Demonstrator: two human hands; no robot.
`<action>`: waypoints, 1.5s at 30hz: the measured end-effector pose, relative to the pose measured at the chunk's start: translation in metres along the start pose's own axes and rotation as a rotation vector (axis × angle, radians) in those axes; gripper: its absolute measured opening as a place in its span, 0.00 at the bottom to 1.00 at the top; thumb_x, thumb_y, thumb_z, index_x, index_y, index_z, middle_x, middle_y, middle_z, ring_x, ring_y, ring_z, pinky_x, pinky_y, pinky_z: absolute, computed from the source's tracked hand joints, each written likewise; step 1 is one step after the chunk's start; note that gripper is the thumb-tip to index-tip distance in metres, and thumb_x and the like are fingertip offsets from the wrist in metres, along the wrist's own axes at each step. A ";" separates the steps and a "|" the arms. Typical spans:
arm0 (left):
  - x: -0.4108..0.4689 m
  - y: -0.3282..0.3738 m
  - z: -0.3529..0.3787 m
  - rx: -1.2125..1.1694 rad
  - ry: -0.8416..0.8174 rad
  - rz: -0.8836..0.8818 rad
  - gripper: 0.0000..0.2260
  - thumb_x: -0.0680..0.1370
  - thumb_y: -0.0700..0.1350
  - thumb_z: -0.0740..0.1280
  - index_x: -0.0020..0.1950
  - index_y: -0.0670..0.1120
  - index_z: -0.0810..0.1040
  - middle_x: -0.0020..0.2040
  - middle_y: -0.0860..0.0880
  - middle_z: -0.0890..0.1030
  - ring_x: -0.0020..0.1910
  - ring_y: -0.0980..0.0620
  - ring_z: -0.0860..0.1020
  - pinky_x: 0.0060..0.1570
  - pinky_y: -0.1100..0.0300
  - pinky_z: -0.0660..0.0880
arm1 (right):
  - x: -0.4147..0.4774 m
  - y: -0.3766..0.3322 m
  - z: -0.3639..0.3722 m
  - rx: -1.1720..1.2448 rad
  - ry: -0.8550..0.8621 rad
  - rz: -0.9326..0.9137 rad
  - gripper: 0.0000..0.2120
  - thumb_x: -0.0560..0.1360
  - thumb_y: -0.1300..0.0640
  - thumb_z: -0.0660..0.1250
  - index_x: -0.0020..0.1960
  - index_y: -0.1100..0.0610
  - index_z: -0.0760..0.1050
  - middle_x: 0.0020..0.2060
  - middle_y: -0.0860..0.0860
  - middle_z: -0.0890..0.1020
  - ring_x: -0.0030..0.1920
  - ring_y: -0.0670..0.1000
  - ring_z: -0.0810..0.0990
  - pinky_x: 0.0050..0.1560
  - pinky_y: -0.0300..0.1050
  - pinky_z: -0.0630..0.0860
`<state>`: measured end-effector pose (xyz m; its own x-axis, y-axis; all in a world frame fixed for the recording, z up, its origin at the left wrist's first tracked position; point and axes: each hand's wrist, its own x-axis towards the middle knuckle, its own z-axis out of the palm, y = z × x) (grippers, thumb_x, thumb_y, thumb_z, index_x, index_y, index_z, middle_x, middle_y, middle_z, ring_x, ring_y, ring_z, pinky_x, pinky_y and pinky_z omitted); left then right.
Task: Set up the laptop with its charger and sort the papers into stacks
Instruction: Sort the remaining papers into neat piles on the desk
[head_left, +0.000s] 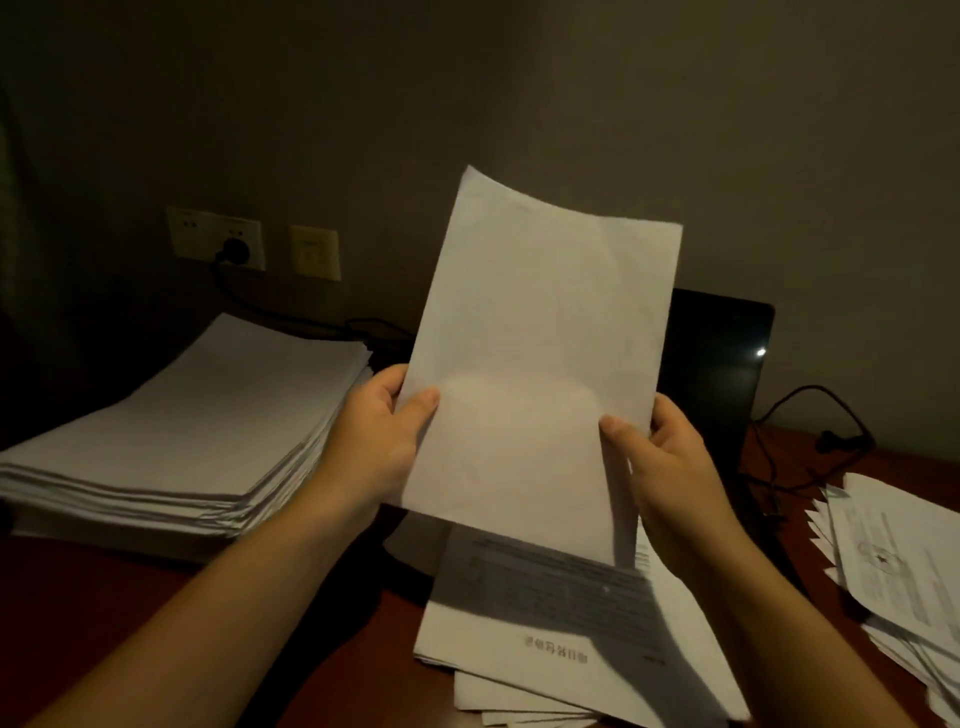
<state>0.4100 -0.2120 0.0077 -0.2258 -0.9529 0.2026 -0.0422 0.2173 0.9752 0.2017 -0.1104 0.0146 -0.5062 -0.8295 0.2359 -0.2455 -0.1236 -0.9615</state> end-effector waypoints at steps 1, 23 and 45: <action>0.004 0.003 -0.010 0.017 0.018 -0.018 0.06 0.83 0.47 0.65 0.58 0.54 0.78 0.50 0.57 0.83 0.46 0.57 0.83 0.37 0.65 0.78 | 0.002 -0.003 0.010 0.010 -0.018 0.025 0.11 0.82 0.58 0.62 0.63 0.49 0.71 0.56 0.48 0.80 0.55 0.53 0.81 0.58 0.56 0.79; 0.062 -0.039 -0.237 0.433 0.246 -0.205 0.16 0.79 0.32 0.68 0.65 0.45 0.81 0.65 0.46 0.79 0.65 0.47 0.77 0.61 0.60 0.72 | 0.014 0.006 0.226 -0.061 -0.343 0.080 0.34 0.77 0.66 0.68 0.78 0.49 0.61 0.69 0.49 0.73 0.58 0.51 0.79 0.49 0.44 0.81; 0.064 -0.068 -0.254 1.101 -0.001 -0.322 0.22 0.80 0.54 0.63 0.74 0.56 0.69 0.76 0.48 0.66 0.71 0.43 0.69 0.70 0.43 0.67 | 0.021 0.024 0.263 -1.055 -0.599 -0.310 0.22 0.83 0.41 0.51 0.75 0.45 0.60 0.79 0.54 0.52 0.79 0.59 0.47 0.74 0.62 0.55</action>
<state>0.6456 -0.3420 -0.0229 -0.0511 -0.9978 -0.0424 -0.9265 0.0315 0.3749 0.4028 -0.2737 -0.0410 0.0782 -0.9948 0.0647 -0.9688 -0.0912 -0.2305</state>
